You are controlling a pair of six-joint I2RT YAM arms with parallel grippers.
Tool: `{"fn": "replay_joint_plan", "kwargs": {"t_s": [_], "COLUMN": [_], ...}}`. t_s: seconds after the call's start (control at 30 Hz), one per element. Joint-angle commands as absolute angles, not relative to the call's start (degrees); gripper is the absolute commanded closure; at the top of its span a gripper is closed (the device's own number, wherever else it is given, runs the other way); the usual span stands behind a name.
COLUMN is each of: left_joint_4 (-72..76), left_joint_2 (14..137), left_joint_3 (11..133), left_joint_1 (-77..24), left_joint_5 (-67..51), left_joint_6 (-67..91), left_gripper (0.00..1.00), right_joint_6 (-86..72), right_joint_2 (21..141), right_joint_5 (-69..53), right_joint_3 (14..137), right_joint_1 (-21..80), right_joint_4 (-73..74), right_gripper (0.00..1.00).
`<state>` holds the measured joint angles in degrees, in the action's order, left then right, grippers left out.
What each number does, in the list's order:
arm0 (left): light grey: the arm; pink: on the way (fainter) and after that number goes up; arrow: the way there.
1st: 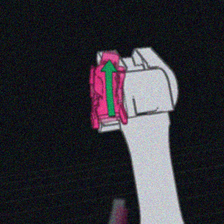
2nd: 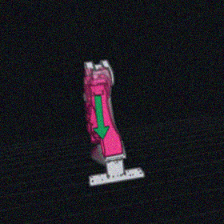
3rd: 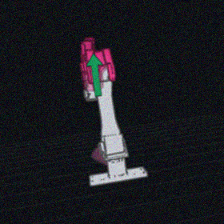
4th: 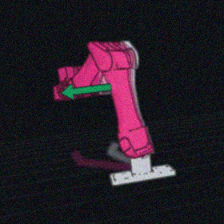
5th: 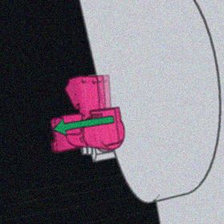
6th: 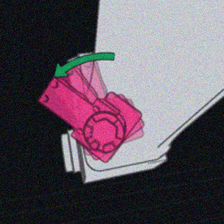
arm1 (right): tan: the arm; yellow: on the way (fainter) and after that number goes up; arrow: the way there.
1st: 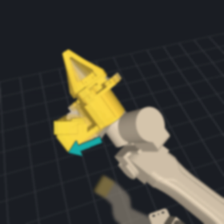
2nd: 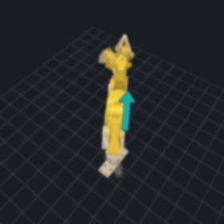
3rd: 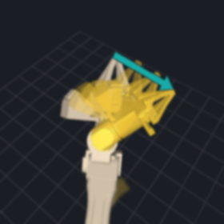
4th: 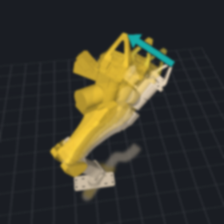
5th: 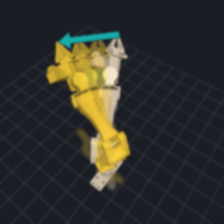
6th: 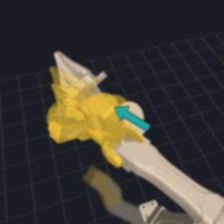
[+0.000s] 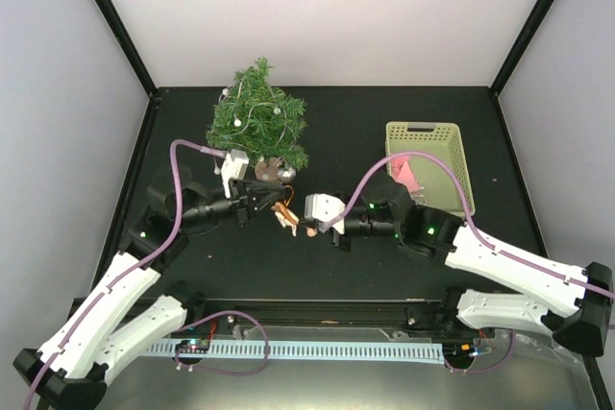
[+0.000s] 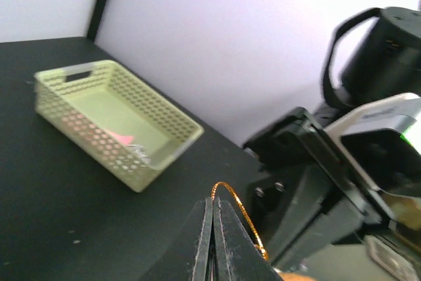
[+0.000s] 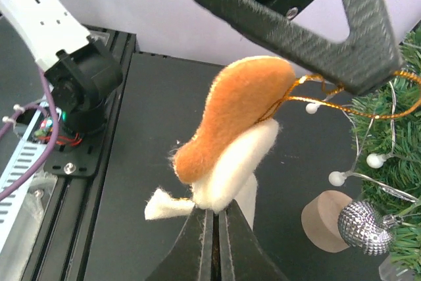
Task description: Decorate the small christmas tree
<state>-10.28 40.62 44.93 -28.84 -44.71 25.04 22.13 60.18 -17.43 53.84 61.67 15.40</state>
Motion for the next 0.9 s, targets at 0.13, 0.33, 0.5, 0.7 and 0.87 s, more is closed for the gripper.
{"fn": "replay_joint_plan", "kwargs": {"t_s": [0.13,0.33,0.5,0.7,0.87], "left_joint_4": [-12.1,-13.45,-13.34,-11.5,-10.52], "left_joint_2": [43.68,43.15,44.83,47.72,50.33], "left_joint_3": [49.04,50.15,51.02,52.47,54.65], "left_joint_1": [-28.02,-26.09,-23.29,-20.17,-17.89], "left_joint_5": [-27.51,-19.35,-19.84,-20.83,-21.22], "left_joint_6": [22.8,21.89,21.32,21.27,20.87], "left_gripper": [0.98,0.99,0.98,0.98,0.98], "right_joint_6": [14.5,13.21,11.94,12.22,12.91], "right_joint_2": [66.3,69.76,73.4,79.6,83.23], "right_joint_5": [-27.23,-28.56,-31.76,-34.23,-34.06], "right_joint_3": [56.38,57.5,59.95,65.91,69.88], "right_joint_1": [55.11,51.69,49.39,48.13,47.67], "right_joint_4": [9.39,6.27,2.86,2.7,4.35], "right_gripper": [0.99,0.99,0.99,0.99,0.99]}}
